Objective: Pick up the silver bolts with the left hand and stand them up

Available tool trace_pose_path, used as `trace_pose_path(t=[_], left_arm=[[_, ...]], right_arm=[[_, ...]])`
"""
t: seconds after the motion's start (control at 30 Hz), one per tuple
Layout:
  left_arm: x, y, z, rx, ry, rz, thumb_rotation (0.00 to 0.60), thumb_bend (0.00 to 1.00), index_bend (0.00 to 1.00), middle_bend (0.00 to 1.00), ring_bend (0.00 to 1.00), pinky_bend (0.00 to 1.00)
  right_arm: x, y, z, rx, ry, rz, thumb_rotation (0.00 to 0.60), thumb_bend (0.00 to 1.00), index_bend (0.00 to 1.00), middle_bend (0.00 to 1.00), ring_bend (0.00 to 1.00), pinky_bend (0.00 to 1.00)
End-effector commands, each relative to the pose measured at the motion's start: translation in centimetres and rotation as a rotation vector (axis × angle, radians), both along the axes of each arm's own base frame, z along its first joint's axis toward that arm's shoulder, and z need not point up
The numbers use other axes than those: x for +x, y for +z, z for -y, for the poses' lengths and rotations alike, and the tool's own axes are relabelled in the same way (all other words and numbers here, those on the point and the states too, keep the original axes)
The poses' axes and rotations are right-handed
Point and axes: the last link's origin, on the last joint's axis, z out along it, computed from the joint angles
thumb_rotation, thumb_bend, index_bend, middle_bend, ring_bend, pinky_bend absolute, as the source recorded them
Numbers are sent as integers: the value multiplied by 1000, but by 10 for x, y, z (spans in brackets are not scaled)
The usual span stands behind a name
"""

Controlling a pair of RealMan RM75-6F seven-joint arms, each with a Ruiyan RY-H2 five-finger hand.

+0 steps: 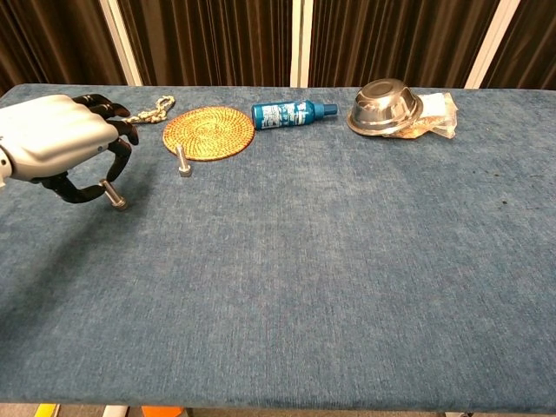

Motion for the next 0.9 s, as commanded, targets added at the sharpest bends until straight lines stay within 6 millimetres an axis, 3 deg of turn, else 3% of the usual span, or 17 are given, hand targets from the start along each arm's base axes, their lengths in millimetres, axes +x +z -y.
trace_pose_path(t=[0.03,0.33,0.53,0.7,0.8,0.9], left_arm=[[1,0,1,-2,-1,1,600,378,491,173,0,0],[2,0,3,0,-2,10,600,378,437,171,0,0],[5,11,5,39,23,110,600,377,272,167,0,0],[-6,52,6,167,162,539,600,306,230,167,0,0],[-28,86,7,232,236,724,600,252,240,167,0,0],[-60,116,16,302,288,781,600,193,256,167,0,0]], right_arm=[[0,0,0,0,0,-1,600,217,0,156,0,50],[0,0,1,0,-2,0,600,216,0,163,0,50],[1,-1,2,6,1,-1,600,217,0,165,0,50],[-1,1,6,18,-7,-9,600,217,0,165,0,50],[-1,4,9,27,-10,-20,600,217,3,164,0,50],[-1,5,14,21,-8,-26,600,216,23,163,0,50]])
